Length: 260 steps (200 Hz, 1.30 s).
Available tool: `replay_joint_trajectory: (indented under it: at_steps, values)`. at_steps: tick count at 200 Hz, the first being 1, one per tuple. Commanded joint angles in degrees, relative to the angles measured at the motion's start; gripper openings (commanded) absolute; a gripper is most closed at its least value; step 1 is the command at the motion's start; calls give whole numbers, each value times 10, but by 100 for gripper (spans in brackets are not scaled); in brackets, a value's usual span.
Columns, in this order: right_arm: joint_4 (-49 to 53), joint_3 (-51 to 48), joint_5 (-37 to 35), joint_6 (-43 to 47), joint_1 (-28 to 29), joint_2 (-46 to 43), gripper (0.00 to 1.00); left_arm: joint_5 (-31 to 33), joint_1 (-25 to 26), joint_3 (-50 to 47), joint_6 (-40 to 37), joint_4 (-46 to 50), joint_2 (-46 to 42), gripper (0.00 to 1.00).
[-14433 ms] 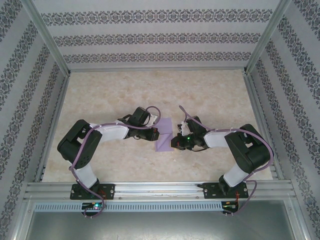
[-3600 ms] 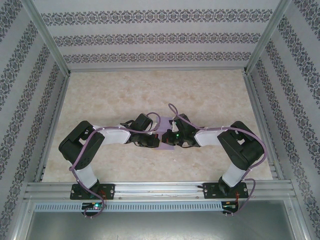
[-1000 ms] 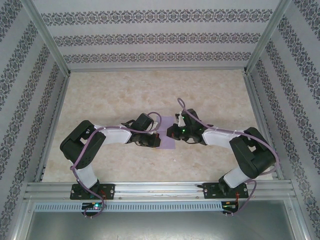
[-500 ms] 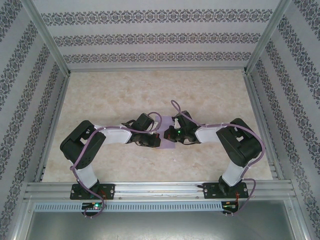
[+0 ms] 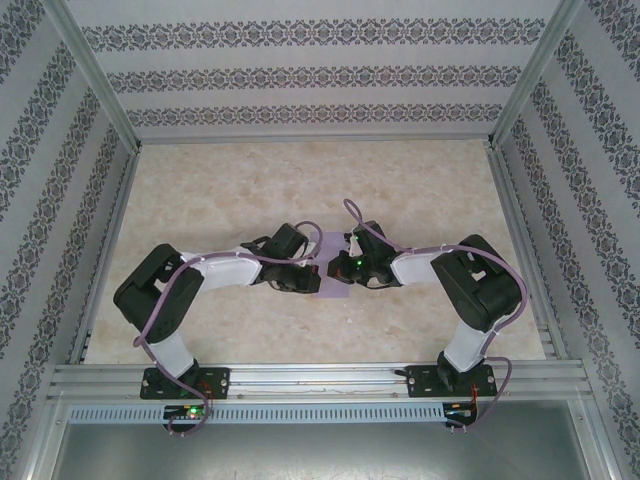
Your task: Fold a paper plane with a square sheet of paper (fold left side to right side)
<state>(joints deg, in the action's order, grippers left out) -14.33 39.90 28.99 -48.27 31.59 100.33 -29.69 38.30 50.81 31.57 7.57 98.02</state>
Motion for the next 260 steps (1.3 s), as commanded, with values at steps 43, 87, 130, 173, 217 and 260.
replay_joint_trajectory:
  at_steps: [43,87,130,173,217,260]
  values:
    - [25,-19,-15,-2,-2,38,0,-46,5,36,22,-21,13,0]
    - [26,-20,-15,-2,-2,41,0,-49,5,35,25,-34,38,0]
    - [28,-18,-13,-1,-2,46,0,-31,4,30,20,-31,48,0]
    - [31,-18,-14,-1,-3,51,0,-29,4,17,20,-34,57,0]
    - [32,-17,-13,0,-2,56,0,-22,2,5,18,-30,52,0]
    - [35,-15,-14,2,-3,58,0,-17,1,-12,17,-23,43,0]
